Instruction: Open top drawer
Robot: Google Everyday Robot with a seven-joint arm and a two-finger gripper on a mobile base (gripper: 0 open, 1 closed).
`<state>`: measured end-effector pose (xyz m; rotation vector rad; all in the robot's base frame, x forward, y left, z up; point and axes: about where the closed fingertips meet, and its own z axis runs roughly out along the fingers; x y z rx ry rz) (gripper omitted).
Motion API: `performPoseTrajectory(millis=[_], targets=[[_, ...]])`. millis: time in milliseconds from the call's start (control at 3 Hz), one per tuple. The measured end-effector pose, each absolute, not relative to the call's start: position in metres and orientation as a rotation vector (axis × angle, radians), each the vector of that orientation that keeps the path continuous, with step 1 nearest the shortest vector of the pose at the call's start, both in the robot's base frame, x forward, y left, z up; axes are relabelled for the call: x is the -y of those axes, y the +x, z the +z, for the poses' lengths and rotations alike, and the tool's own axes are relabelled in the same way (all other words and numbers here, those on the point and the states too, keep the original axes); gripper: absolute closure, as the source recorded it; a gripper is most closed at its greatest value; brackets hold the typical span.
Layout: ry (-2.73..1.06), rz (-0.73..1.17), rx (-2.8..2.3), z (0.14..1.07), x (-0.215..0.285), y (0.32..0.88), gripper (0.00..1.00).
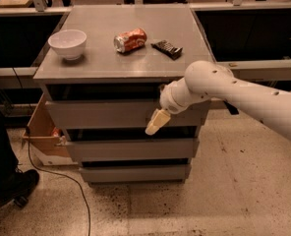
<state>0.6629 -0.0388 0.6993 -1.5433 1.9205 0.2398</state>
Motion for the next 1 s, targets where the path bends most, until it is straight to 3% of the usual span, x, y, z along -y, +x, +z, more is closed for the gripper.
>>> performPoseTrajectory(millis=[667, 1000], targets=[[-1.562, 0.296, -1.926, 0.688, 0.029, 0.659, 0.48], [-1.569, 0.323, -1.922, 0.691, 0.033, 0.646, 0.50]])
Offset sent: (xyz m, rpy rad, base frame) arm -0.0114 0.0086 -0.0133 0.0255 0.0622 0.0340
